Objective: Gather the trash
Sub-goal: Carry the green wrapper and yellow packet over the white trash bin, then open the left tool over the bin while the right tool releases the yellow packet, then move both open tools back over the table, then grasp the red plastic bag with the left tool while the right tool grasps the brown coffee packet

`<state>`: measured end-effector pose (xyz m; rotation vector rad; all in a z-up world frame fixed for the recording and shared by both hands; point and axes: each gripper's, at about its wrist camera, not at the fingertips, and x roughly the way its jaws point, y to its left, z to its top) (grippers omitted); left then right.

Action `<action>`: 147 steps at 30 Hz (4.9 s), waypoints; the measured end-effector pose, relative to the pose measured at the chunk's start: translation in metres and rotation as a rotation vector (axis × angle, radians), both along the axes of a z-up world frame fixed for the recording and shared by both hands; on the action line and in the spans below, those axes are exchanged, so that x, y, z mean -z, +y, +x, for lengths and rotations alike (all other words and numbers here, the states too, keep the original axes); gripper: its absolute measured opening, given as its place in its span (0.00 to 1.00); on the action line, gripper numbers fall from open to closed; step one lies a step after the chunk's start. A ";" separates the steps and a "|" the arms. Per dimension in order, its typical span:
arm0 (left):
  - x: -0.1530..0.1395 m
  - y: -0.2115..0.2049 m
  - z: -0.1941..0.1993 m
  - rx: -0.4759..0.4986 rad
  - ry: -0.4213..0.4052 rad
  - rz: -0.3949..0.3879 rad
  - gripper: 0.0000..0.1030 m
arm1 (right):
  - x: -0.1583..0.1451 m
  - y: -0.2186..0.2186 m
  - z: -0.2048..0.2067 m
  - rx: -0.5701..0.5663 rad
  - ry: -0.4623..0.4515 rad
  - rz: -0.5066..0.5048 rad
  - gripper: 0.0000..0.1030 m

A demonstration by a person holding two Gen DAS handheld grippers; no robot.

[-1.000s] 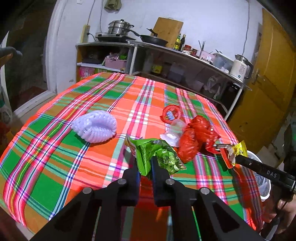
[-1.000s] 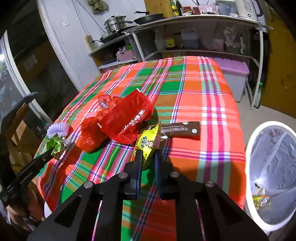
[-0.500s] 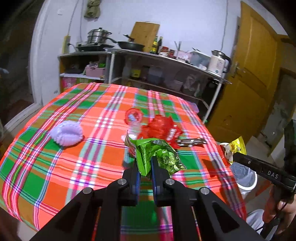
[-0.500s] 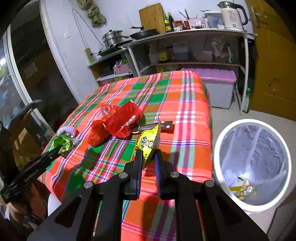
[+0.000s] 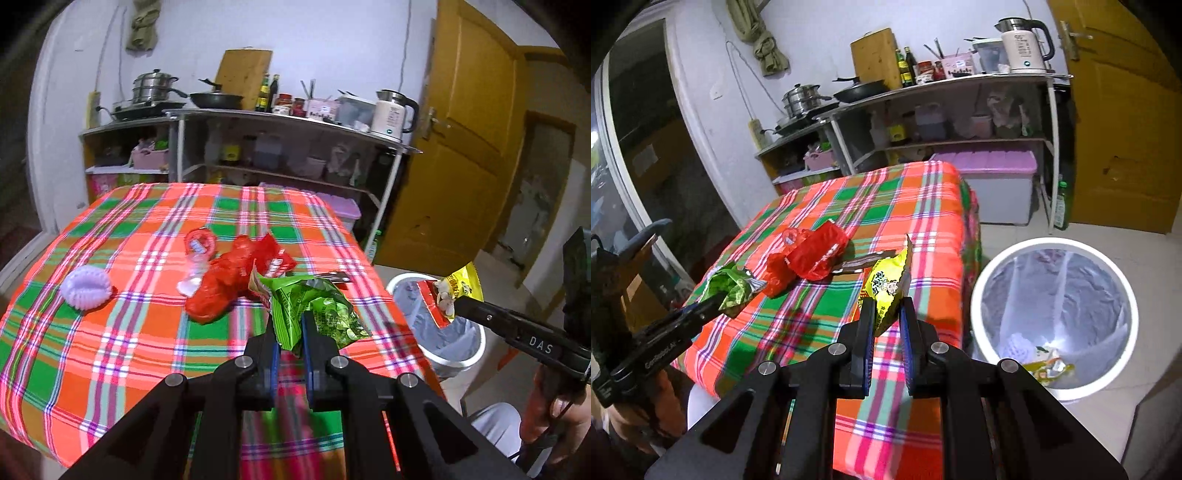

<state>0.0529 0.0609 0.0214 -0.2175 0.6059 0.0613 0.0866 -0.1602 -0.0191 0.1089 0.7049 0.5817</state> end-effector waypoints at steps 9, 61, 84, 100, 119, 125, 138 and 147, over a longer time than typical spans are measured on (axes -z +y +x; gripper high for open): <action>-0.007 -0.035 0.016 0.086 -0.010 0.011 0.10 | -0.001 -0.031 -0.002 0.060 -0.004 0.008 0.13; 0.068 -0.179 0.163 0.393 0.212 -0.018 0.10 | 0.088 -0.137 0.073 0.285 0.244 -0.026 0.14; 0.052 -0.172 0.146 0.388 0.179 -0.041 0.19 | 0.061 -0.134 0.054 0.276 0.166 -0.020 0.32; 0.011 -0.128 0.091 0.321 0.069 -0.035 0.19 | 0.012 -0.089 0.015 0.176 0.029 -0.038 0.33; -0.004 -0.076 0.044 0.218 0.018 -0.026 0.19 | -0.006 -0.049 -0.005 0.068 -0.020 -0.024 0.41; -0.002 -0.057 0.032 0.175 0.016 -0.030 0.19 | -0.009 -0.034 -0.008 0.037 -0.025 -0.024 0.41; 0.004 0.000 0.019 0.048 0.008 -0.044 0.19 | -0.003 0.008 0.000 -0.056 -0.007 -0.055 0.41; 0.011 0.040 0.017 -0.039 0.012 -0.061 0.26 | 0.003 0.032 0.010 -0.094 0.004 -0.068 0.41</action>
